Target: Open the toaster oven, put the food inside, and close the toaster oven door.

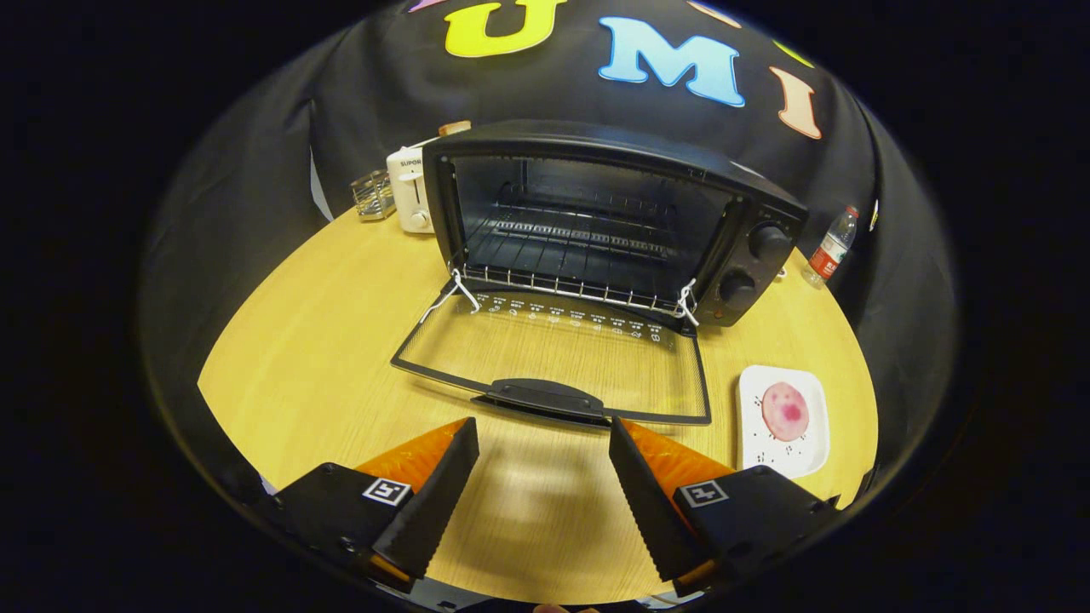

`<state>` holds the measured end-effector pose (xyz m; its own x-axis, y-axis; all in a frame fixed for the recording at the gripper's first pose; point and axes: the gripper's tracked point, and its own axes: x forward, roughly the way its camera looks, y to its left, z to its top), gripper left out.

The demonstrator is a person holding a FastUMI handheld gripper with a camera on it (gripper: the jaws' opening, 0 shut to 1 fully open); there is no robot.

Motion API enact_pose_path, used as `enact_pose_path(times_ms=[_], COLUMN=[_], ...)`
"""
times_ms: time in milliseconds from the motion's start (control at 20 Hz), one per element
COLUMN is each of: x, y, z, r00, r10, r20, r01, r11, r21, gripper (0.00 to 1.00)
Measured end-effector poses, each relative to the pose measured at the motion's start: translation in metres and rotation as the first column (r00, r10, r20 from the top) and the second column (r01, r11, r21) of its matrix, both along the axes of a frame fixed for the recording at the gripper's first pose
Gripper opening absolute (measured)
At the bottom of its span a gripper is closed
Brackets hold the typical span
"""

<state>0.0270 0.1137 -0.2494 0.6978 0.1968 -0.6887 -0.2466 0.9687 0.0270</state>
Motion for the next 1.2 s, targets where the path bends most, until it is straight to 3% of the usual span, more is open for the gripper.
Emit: enact_pose_path(times_ms=[250, 850, 1200], x=[-0.012, -0.061, -0.040], y=[-0.038, -0.183, -0.260], z=[0.017, 0.032, 0.022], r00=[0.999, 0.971, 0.938], r10=[-0.035, -0.228, -0.347], r20=[0.020, 0.071, 0.016], r01=[0.035, 0.231, 0.346], r11=[0.999, 0.972, 0.938], r21=[-0.014, -0.045, 0.018], gripper=[0.98, 0.99, 0.98])
